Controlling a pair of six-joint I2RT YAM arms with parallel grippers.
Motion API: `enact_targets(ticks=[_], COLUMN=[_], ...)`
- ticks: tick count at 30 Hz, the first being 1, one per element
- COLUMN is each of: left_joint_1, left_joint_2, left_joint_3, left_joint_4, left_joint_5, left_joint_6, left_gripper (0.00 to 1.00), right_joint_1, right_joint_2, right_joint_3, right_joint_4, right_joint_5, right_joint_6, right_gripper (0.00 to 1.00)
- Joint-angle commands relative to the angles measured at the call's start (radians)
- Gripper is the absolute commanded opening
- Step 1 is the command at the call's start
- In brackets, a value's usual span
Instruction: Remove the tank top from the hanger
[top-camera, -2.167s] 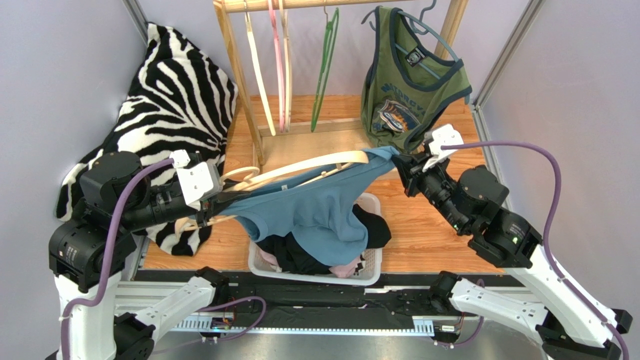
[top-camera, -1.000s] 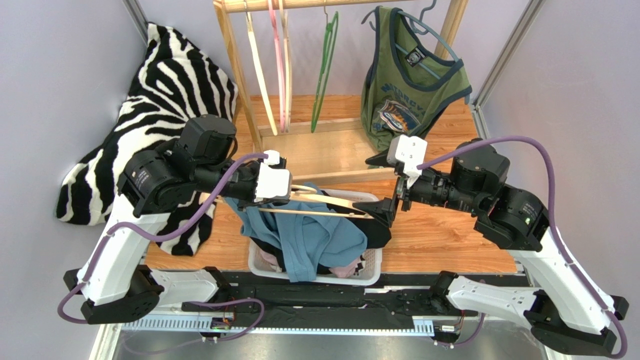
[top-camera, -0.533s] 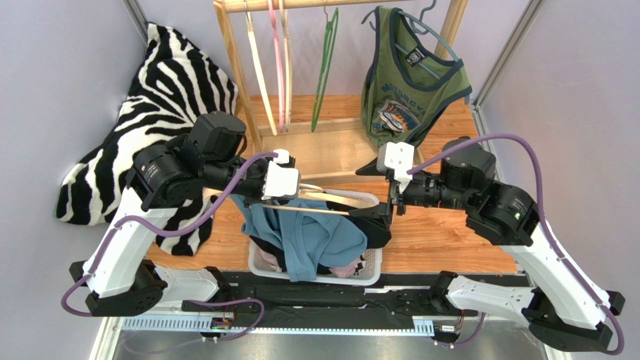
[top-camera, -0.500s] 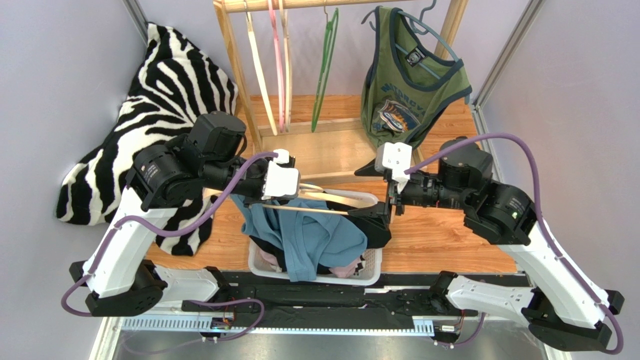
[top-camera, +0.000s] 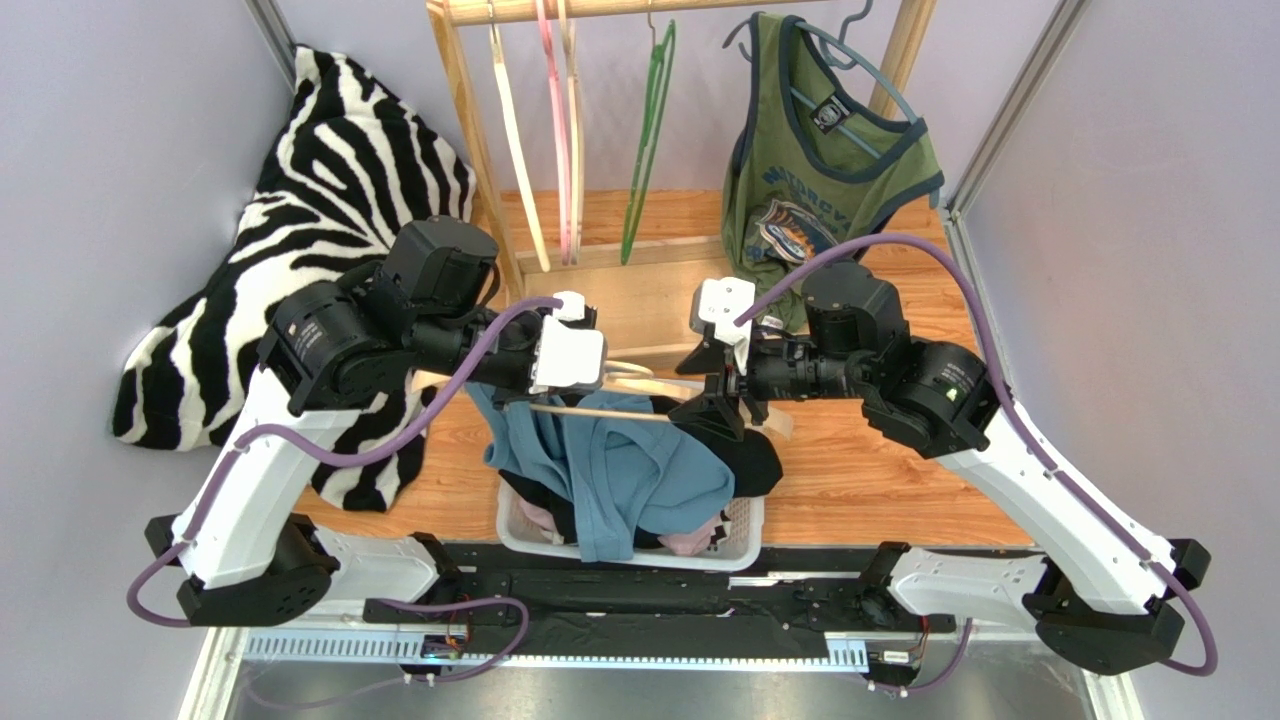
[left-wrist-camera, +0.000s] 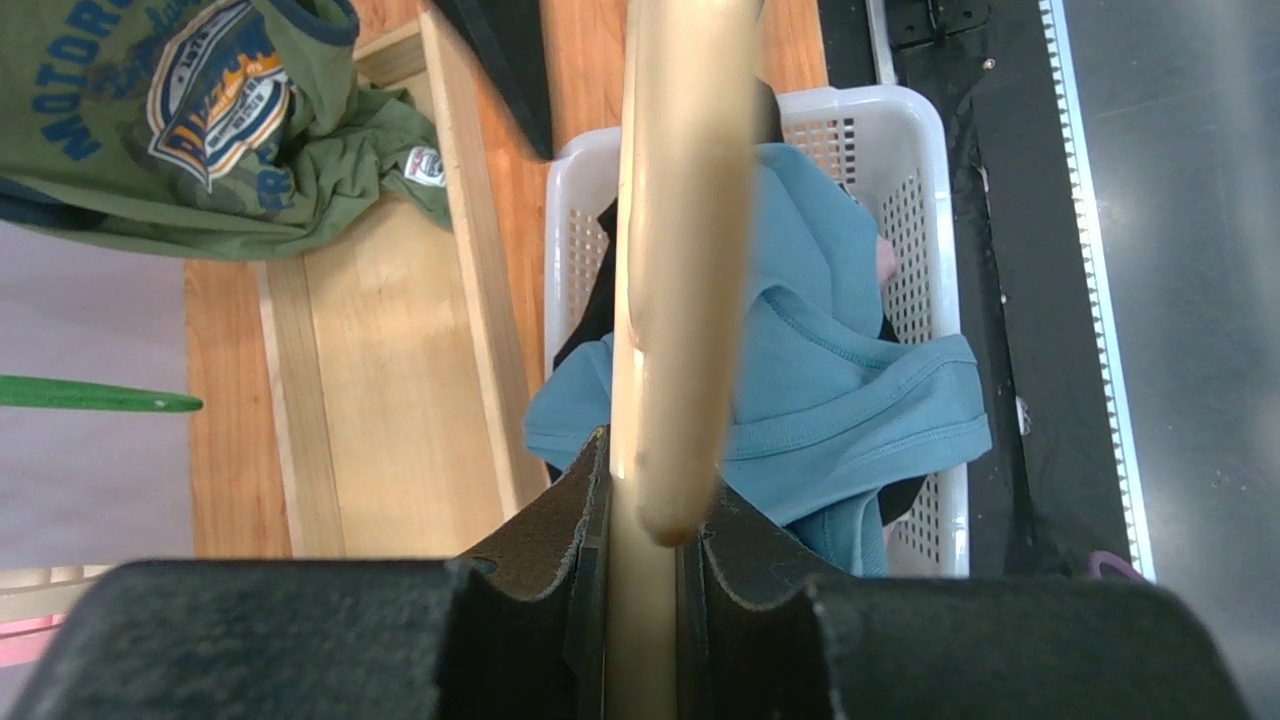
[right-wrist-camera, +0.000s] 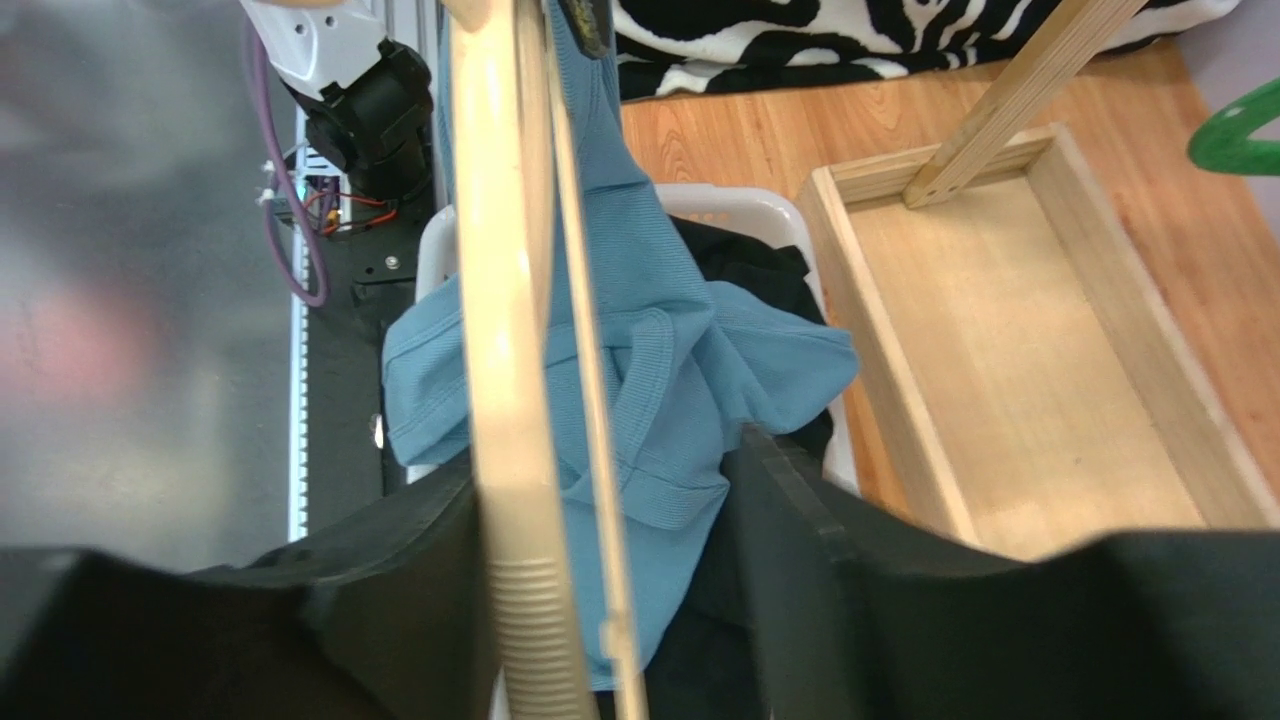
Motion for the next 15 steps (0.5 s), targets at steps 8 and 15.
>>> enact_targets(ticks=[8,15], left_joint_1=[-0.015,-0.015], left_joint_2=[-0.018,-0.038], left_joint_3=[-0.016,-0.032], left_joint_4=[0.077,0.255], left_joint_5=[0.046,-0.149], left_joint_6=[-0.072,-0.224], left_gripper=[0.0,0.7], right_joint_1=[0.021,0.039], right_joint_2=[-0.021,-0.081], right_joint_3=[0.057,0.013], right_joint_4=[0.004,0.039], right_joint_5=[0.028,0.085], right_joint_6=[0.025,0.022], right_gripper=[0.0,0.0])
